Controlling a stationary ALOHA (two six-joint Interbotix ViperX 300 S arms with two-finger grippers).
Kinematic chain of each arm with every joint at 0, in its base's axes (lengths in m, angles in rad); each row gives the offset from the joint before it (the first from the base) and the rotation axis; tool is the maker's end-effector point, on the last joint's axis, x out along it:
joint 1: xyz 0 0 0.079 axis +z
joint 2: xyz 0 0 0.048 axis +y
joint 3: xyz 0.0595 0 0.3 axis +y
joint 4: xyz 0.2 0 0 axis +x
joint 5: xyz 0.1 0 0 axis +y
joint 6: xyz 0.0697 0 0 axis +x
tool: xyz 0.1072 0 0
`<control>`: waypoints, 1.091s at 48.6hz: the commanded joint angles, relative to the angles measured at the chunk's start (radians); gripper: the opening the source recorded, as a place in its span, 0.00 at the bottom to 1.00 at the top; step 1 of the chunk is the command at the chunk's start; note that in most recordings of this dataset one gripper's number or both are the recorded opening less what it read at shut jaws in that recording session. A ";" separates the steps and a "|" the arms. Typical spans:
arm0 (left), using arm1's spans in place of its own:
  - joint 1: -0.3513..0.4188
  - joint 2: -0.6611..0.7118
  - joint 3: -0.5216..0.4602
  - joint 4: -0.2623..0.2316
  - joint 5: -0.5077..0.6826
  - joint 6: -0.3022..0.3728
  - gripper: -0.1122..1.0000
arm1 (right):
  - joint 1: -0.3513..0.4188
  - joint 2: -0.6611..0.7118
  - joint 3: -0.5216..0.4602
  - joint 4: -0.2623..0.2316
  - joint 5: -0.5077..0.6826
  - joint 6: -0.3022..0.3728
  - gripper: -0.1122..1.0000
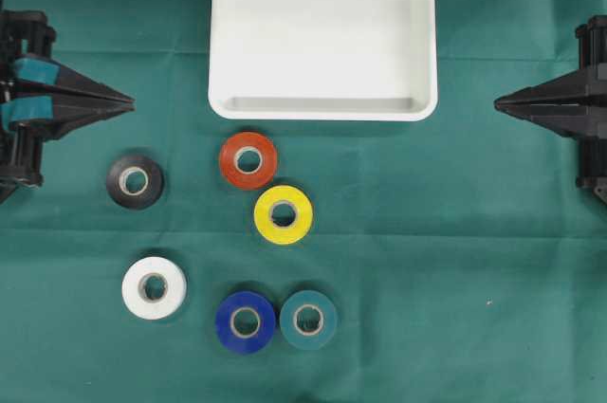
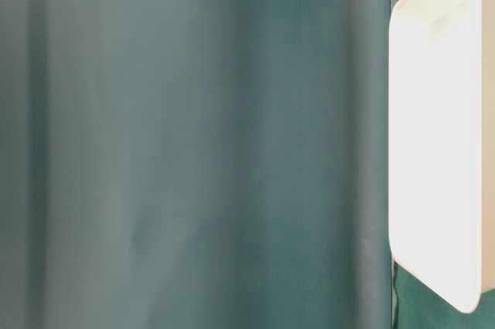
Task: Put the tape into the white case with the left arm.
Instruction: 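Raise the left gripper and move it toward the tape rolls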
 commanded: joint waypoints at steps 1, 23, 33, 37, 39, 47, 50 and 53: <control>-0.002 0.018 -0.025 -0.002 -0.005 -0.002 0.11 | -0.003 0.008 -0.014 -0.002 -0.008 0.002 0.02; -0.003 0.002 -0.015 -0.003 0.011 0.005 0.81 | -0.003 0.006 -0.011 -0.002 -0.008 0.000 0.02; -0.003 -0.018 -0.012 -0.002 0.048 -0.002 0.97 | -0.003 0.003 0.008 -0.003 0.005 0.000 0.02; -0.003 -0.029 -0.011 -0.003 0.071 -0.003 0.97 | -0.003 -0.008 0.023 -0.003 0.026 0.000 0.02; -0.003 -0.034 -0.011 -0.003 0.089 -0.003 0.97 | -0.003 -0.012 0.032 -0.003 0.041 0.000 0.02; -0.003 -0.028 -0.018 -0.005 0.167 -0.005 0.97 | -0.003 -0.034 0.066 -0.003 0.107 -0.002 0.02; -0.003 -0.020 -0.021 -0.005 0.189 -0.005 0.97 | -0.003 -0.041 0.078 -0.005 0.123 -0.002 0.02; -0.003 -0.014 -0.021 -0.005 0.201 -0.005 0.97 | -0.005 -0.049 0.092 -0.014 0.132 -0.002 0.02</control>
